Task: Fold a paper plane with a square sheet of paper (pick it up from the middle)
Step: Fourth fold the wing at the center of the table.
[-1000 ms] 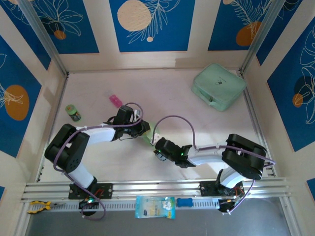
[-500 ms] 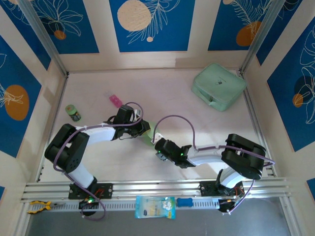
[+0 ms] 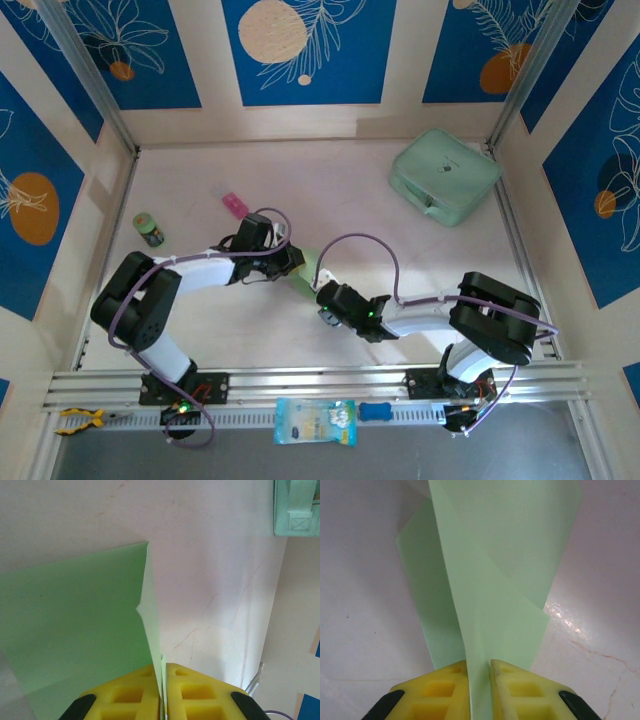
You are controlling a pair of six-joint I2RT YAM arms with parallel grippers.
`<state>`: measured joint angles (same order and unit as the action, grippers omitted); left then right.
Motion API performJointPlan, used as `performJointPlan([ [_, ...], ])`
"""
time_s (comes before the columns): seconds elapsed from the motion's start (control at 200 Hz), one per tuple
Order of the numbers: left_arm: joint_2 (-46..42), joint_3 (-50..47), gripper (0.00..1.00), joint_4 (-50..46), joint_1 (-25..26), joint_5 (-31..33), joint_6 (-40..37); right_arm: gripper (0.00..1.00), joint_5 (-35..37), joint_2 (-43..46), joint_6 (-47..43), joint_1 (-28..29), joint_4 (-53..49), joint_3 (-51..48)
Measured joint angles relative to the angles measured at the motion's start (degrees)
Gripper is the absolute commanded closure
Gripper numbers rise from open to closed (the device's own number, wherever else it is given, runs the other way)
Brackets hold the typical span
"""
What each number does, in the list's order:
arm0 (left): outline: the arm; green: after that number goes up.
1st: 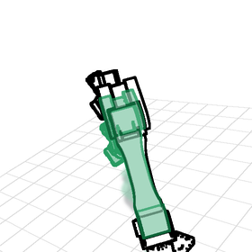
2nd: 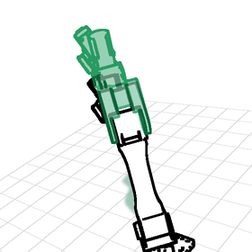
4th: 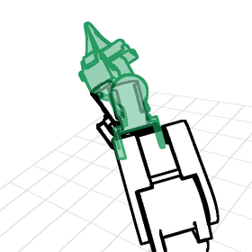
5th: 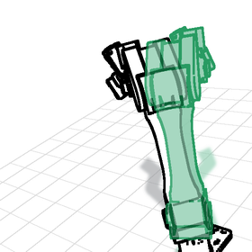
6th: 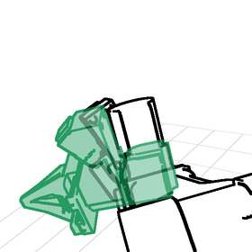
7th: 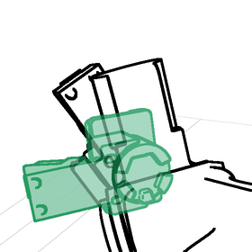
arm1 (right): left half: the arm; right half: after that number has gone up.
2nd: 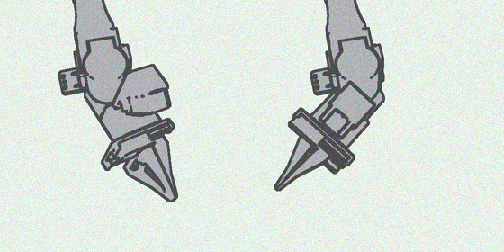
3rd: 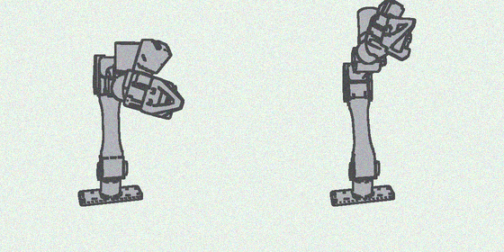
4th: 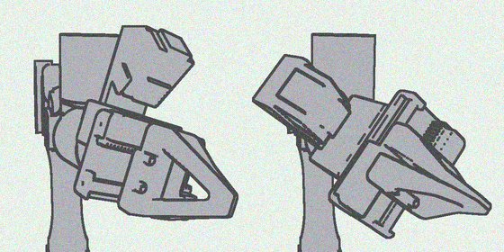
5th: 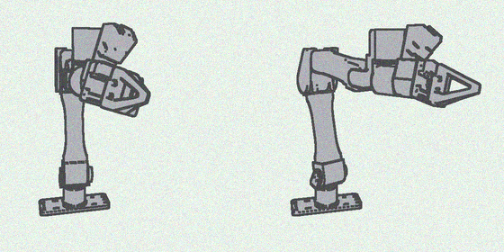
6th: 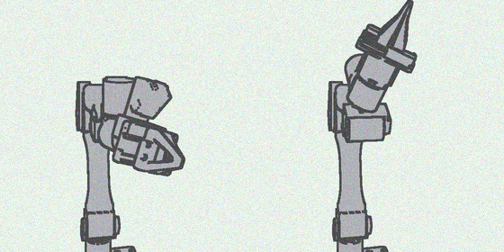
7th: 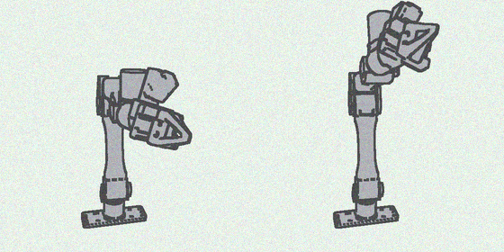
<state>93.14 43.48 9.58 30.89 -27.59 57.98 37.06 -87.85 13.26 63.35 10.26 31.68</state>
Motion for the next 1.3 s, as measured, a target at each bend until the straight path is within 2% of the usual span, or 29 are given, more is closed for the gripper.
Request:
performJointPlan([
  [0.315,0.0,0.31,0.93,-0.44,0.0,0.0,-0.02,0.84,-0.63,0.0,1.03,-0.37,0.92,-0.31],
  [0.69,0.0,0.33,0.93,-0.68,0.0,0.02,0.0,0.9,-1.49,0.0,1.84,-0.72,1.33,-0.35],
  [1.0,0.0,0.35,0.95,-0.68,0.0,0.0,0.0,0.85,-1.49,0.0,1.9,-0.81,2.12,-0.7],
  [1.3,0.0,0.35,0.92,-0.68,0.0,0.0,0.0,0.93,-1.92,0.0,2.05,-0.87,2.51,-0.72],
])
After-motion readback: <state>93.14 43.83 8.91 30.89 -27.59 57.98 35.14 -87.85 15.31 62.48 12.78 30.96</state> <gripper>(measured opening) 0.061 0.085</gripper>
